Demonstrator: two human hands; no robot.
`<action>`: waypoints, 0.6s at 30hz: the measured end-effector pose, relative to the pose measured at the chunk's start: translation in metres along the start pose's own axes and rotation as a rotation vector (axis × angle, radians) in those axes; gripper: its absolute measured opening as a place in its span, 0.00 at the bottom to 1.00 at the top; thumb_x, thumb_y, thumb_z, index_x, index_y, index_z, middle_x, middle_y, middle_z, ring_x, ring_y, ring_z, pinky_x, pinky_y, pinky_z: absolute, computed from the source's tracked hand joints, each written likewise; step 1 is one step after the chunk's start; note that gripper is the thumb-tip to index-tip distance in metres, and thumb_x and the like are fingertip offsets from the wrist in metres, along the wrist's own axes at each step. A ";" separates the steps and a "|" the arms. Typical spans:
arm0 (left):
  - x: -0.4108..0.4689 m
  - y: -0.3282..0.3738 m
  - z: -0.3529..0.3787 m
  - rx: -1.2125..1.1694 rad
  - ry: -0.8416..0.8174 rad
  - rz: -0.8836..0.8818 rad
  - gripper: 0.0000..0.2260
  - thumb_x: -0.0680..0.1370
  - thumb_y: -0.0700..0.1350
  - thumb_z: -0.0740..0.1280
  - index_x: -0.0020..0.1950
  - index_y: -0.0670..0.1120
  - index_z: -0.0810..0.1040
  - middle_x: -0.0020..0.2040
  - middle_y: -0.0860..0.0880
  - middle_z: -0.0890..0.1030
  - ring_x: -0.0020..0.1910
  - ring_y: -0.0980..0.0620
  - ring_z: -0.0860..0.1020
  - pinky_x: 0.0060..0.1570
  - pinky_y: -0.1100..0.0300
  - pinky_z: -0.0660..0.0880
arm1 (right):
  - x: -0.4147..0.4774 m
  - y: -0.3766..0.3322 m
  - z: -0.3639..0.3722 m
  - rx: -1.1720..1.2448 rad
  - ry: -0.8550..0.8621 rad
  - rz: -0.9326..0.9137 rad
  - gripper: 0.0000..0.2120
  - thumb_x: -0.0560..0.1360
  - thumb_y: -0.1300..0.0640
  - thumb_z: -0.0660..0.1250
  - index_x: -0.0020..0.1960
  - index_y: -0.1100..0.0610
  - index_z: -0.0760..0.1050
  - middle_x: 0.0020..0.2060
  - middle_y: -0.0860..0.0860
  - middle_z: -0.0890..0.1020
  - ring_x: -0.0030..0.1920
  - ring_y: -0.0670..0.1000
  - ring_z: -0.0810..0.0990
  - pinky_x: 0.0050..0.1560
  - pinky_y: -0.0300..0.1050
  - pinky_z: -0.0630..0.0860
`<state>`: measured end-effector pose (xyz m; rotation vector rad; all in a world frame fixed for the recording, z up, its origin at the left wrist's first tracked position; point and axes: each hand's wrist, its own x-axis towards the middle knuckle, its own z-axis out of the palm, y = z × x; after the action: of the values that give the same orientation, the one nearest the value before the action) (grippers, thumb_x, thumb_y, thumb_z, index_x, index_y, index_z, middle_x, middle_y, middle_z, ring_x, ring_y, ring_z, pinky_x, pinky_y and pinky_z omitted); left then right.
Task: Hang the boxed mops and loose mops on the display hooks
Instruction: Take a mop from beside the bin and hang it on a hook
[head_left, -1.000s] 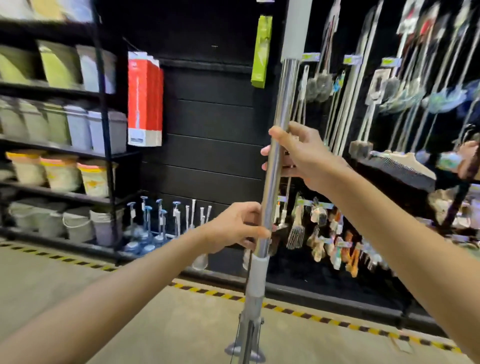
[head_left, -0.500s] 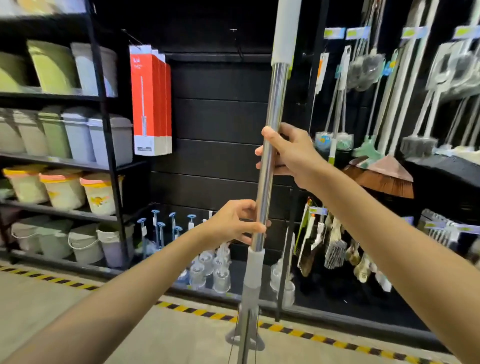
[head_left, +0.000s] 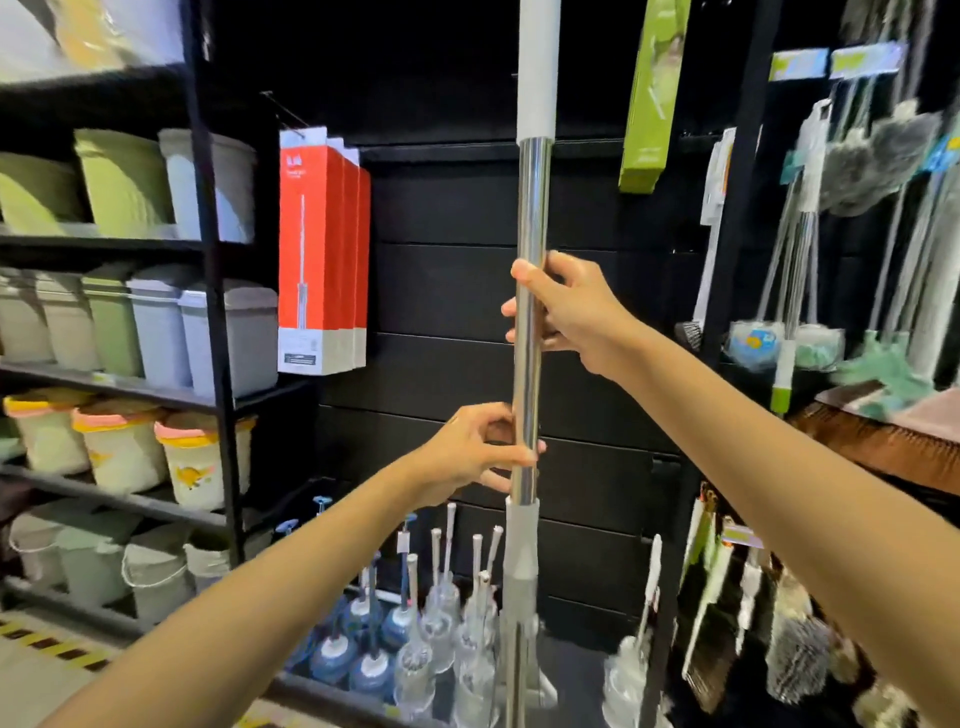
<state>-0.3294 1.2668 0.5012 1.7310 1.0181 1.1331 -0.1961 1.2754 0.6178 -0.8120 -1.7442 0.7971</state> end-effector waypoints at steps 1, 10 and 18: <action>0.016 -0.007 -0.010 0.003 0.000 0.007 0.12 0.73 0.34 0.70 0.55 0.43 0.75 0.49 0.46 0.83 0.47 0.48 0.83 0.47 0.47 0.81 | 0.017 0.008 0.004 -0.008 0.001 -0.006 0.06 0.79 0.49 0.61 0.48 0.51 0.72 0.43 0.54 0.84 0.37 0.53 0.84 0.38 0.44 0.82; 0.169 -0.082 -0.109 0.035 -0.075 0.051 0.13 0.74 0.37 0.71 0.55 0.47 0.75 0.51 0.45 0.82 0.49 0.49 0.83 0.47 0.51 0.82 | 0.178 0.096 0.042 -0.029 0.070 -0.003 0.06 0.79 0.49 0.61 0.50 0.50 0.72 0.42 0.55 0.83 0.37 0.53 0.84 0.35 0.42 0.80; 0.303 -0.103 -0.182 0.038 -0.133 0.066 0.11 0.74 0.37 0.70 0.52 0.49 0.75 0.49 0.48 0.81 0.45 0.52 0.83 0.43 0.57 0.82 | 0.316 0.141 0.045 -0.050 0.124 0.018 0.11 0.80 0.48 0.61 0.57 0.54 0.71 0.42 0.54 0.82 0.37 0.52 0.84 0.37 0.43 0.79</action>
<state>-0.4386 1.6161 0.5426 1.8561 0.9120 1.0306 -0.3001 1.6063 0.6512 -0.8935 -1.6540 0.7030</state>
